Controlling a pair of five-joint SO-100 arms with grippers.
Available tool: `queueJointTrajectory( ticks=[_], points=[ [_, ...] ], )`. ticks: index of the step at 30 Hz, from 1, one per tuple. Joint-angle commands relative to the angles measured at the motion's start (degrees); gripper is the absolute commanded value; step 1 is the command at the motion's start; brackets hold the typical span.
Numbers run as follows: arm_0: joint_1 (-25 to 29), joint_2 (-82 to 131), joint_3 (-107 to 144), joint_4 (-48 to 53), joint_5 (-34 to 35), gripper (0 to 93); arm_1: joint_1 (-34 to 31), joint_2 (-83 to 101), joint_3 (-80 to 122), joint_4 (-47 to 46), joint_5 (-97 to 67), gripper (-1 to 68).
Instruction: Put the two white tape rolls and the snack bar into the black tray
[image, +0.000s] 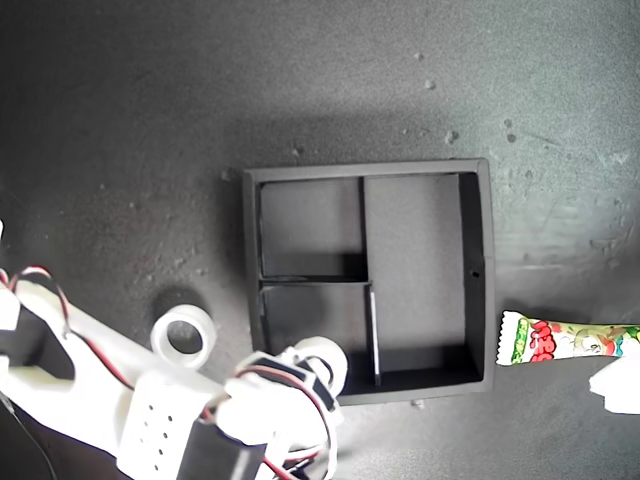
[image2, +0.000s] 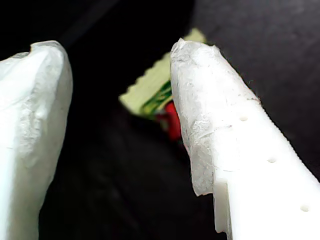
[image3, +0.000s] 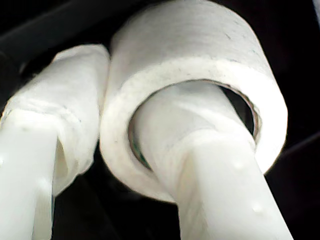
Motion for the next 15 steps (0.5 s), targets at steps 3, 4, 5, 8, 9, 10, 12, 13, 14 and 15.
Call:
queueJointTrajectory(
  ticks=[3, 4, 5, 8, 9, 10, 12, 13, 14, 15],
  points=[
    [1.0, -0.3, -5.1, 1.0, -1.8, 11.0, -4.9, -0.1, 10.0, -11.3, 15.8, 19.6],
    [1.3, 0.1, -5.1, 1.0, -2.1, 12.3, -5.7, -0.1, 12.2, -13.6, 17.4, 20.2],
    [1.7, 0.5, -5.1, 1.0, -2.4, 13.4, -6.2, -0.1, 14.4, -16.1, 19.1, 20.5],
    [2.3, 2.1, -4.5, 1.0, -2.9, 15.5, -7.4, -0.1, 19.1, -20.9, 22.1, 24.4],
    [2.3, 2.9, -3.7, 1.0, -2.9, 15.6, -7.6, -0.1, 19.9, -21.1, 22.4, 24.8],
    [2.1, 4.1, -2.3, 1.1, -3.0, 15.6, -7.6, -0.1, 20.7, -21.1, 22.6, 24.9],
    [1.4, 7.9, 2.1, 1.1, -3.0, 15.3, -7.6, -0.1, 22.6, -21.4, 22.9, 24.9],
    [0.9, 10.8, 5.4, 1.1, -2.9, 14.8, -7.6, -0.1, 23.8, -21.7, 23.2, 24.5],
    [0.2, 14.7, 9.8, 1.1, -3.0, 14.1, -7.3, 0.2, 25.3, -22.1, 23.5, 24.3],
    [-0.4, 19.4, 15.1, 1.1, -3.3, 13.3, -7.1, 0.6, 26.9, -22.8, 23.6, 23.8]
  ],
)
